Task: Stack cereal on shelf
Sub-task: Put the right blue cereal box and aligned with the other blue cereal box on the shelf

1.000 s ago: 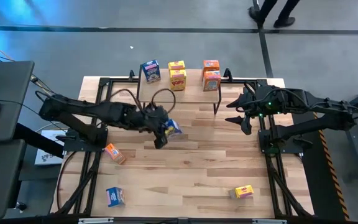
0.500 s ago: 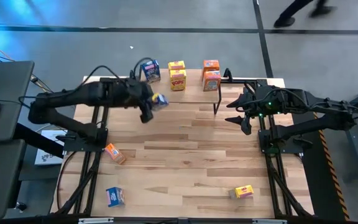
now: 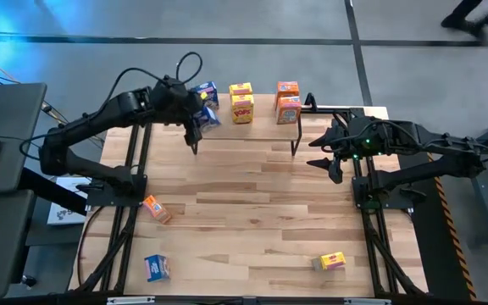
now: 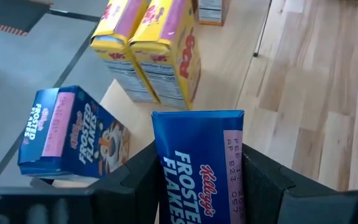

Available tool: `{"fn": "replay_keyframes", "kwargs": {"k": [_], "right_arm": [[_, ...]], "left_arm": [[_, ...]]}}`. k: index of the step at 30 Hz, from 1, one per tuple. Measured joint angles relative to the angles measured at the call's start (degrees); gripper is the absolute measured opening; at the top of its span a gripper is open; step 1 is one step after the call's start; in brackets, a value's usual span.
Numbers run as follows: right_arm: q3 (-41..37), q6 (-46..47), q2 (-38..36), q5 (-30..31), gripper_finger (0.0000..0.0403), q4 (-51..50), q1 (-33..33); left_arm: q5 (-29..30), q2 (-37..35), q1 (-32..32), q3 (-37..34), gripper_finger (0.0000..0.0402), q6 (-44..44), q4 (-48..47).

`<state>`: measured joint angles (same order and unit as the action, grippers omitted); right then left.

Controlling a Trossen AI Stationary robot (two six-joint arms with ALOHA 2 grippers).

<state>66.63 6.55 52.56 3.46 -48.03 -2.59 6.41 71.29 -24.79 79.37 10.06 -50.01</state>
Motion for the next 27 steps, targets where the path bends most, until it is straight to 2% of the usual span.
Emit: {"fn": "replay_keyframes", "kwargs": {"k": [4, 14, 19, 27], "right_arm": [[0.00, 1.27, 0.00, 0.02, 0.0275, 0.02, 0.00], [0.00, 3.93, 0.00, 0.11, 0.0275, 0.02, -0.02], [0.00, 3.95, 0.00, 1.92, 0.0275, 0.02, -0.01], [0.00, 3.93, 0.00, 5.16, 0.0275, 0.00, -0.02]], "left_arm": [[-2.94, 0.33, -2.85, 1.14, 0.0161, 1.45, -1.49], [-4.93, 7.47, -6.81, 14.76, 0.0161, 2.59, -13.18], [-7.58, 11.09, -7.50, 16.54, 0.0161, 3.85, -15.79], [-7.70, 16.83, -7.50, 19.07, 0.0161, 9.82, -16.49]]}}
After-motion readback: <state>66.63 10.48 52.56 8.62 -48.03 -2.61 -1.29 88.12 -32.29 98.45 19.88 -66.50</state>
